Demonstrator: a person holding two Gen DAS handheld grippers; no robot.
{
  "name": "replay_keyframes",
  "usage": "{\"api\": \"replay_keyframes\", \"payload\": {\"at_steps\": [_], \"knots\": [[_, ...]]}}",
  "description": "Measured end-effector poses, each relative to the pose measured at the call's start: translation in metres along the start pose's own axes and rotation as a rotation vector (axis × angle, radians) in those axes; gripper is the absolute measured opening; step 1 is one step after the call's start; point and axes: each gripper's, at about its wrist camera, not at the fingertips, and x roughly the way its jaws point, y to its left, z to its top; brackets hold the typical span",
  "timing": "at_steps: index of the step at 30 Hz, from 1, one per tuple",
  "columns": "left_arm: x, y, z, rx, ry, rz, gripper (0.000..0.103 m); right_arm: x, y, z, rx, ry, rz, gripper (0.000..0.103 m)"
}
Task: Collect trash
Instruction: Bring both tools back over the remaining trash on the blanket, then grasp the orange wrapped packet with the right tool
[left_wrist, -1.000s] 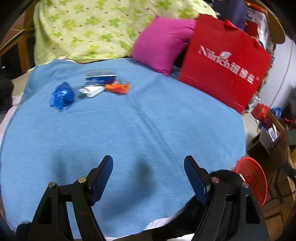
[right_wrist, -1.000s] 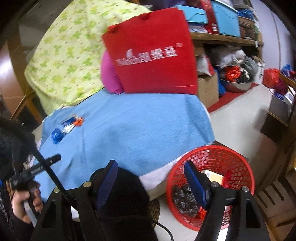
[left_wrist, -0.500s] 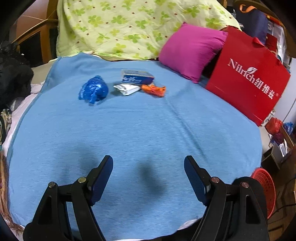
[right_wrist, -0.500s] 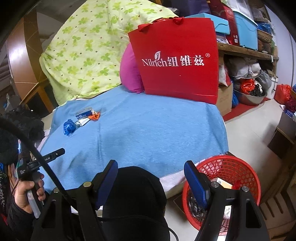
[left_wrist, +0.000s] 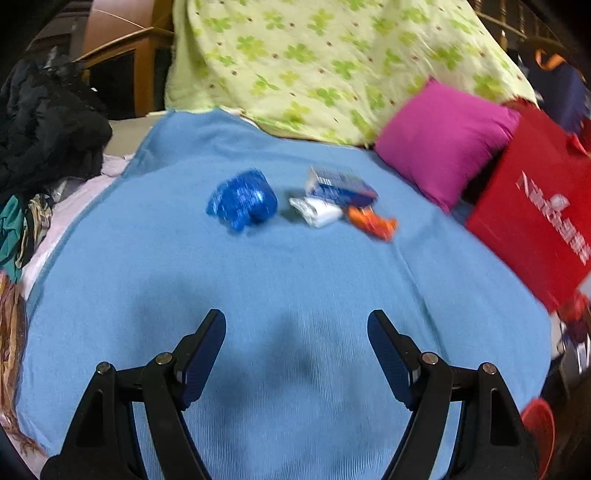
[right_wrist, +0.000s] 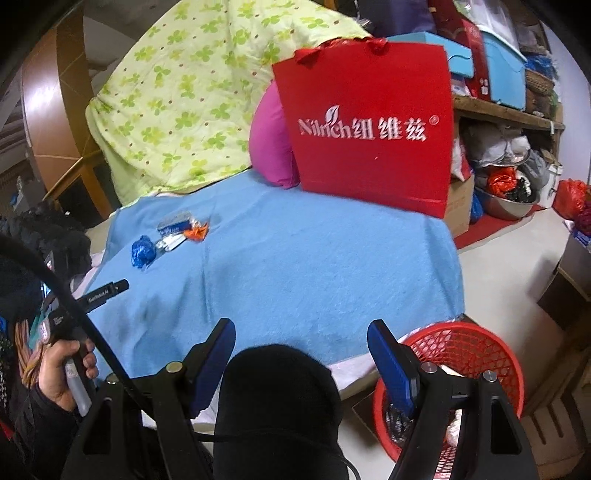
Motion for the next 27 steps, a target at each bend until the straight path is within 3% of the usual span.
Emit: {"api": "replay_keyframes", "payload": {"at_steps": [12, 18, 27], "knots": [[0.013, 0.018, 0.037, 0.034, -0.09, 0.072, 0.079, -0.01, 0.022, 0.034, -0.042, -0.071, -0.029, 0.077], [0.016, 0.041, 0.037, -0.031, -0.119, 0.127, 0.079, 0.005, 0.049, 0.035, -0.113, -0.047, 0.025, 0.077], [0.014, 0.044, 0.032, -0.046, -0.123, 0.163, 0.079, 0.012, 0.065, 0.033, -0.163, -0.03, 0.03, 0.077]]}}
